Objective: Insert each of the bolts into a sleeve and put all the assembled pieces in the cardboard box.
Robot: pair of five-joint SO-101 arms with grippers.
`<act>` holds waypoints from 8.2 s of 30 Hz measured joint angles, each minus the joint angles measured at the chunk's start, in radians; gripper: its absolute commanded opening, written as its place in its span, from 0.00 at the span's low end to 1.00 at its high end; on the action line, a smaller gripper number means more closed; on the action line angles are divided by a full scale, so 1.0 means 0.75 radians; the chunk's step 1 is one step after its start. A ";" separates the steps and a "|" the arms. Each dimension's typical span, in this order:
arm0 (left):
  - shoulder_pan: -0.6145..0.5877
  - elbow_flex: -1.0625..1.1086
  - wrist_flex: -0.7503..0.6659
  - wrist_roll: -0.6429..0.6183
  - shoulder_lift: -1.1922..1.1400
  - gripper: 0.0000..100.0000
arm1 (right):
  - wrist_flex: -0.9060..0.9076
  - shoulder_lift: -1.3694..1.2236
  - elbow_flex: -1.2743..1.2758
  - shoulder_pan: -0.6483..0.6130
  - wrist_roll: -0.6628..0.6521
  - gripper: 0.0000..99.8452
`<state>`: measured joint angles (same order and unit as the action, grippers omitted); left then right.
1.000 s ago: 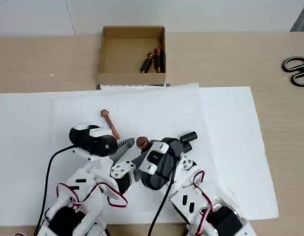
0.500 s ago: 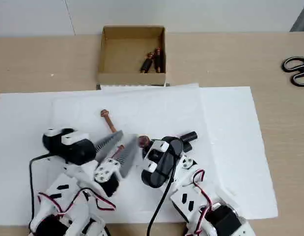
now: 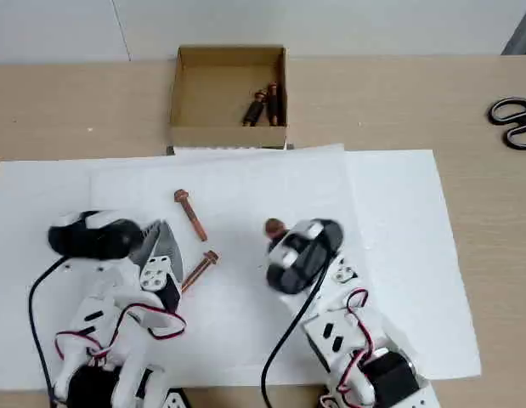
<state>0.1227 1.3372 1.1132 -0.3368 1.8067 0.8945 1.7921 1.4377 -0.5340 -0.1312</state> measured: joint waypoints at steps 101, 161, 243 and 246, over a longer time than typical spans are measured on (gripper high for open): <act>-0.160 0.452 -0.221 0.293 -0.002 0.01 | 1.078 -3.785 -4.104 0.207 0.174 0.21; -0.160 0.452 -0.221 0.293 -0.002 0.01 | 1.062 -2.835 -2.171 0.372 1.170 0.21; -0.160 0.452 -0.221 0.293 -0.002 0.01 | 0.894 -3.085 -2.218 0.336 0.888 0.10; -0.160 0.452 -0.221 0.293 -0.002 0.01 | 0.892 -3.085 -2.218 0.346 0.882 0.04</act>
<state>0.0031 1.6763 0.9475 -0.1174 1.8052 1.5635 -0.5217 -0.2256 -0.2746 0.5301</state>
